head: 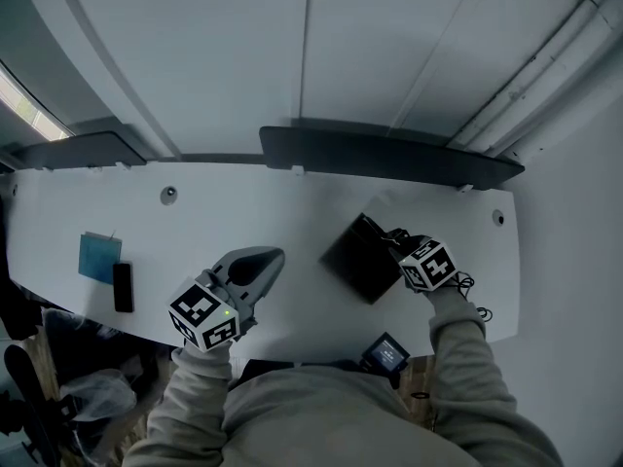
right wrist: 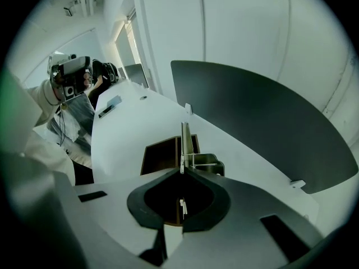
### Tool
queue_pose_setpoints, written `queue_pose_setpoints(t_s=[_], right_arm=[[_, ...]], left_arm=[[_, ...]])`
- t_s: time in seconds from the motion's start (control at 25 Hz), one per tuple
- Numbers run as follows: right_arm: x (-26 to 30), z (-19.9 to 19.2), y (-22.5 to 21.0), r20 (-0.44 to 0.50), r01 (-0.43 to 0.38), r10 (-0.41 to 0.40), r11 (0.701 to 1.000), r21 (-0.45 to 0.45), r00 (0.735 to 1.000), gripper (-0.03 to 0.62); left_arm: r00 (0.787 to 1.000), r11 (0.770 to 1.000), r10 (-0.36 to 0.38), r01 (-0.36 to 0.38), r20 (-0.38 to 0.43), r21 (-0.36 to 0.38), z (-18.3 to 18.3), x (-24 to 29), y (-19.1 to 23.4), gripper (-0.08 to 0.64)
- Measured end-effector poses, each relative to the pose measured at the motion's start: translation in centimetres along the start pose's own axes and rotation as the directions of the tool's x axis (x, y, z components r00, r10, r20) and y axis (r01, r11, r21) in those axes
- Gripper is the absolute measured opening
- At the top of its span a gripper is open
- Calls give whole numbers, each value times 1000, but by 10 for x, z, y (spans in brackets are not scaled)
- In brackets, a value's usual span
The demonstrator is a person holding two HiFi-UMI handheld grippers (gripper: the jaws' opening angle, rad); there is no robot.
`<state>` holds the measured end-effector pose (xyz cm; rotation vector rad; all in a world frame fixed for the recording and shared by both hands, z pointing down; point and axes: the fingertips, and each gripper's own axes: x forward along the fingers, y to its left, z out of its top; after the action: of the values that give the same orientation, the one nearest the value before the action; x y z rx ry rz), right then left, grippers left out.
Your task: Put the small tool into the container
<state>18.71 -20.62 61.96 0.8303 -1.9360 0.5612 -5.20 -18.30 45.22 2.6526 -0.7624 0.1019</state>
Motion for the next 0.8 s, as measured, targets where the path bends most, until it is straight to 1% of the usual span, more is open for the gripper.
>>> queue_pose_setpoints(t_s=[0.12,0.32,0.6,0.68,0.8], right_arm=[[7,-2,-1,-32,-7,7,1000,-1,999,21],[14,-4,-2,-57,-29,30,999,13,998,21],[27,-8,-2,-103,-42,41,999,-7,994,21],[30,-12,-2,-107,-50,50,999,1,993,23],[32,-16,-4,-117,-52,54,999,14,992,22]], left_arm=[[1000,1000,8,-8,-2,0,-1,-1,2,2],[1000,1000,-4,5,7,-18,0,-1,1,2],[1000,1000,3,-3,-15,-3,-6,-3,6,2],[1000,1000,5,-4,-29,8,-9,-2,6,2],[1000,1000,-2,2,-28,0,-10,-1,6,2]])
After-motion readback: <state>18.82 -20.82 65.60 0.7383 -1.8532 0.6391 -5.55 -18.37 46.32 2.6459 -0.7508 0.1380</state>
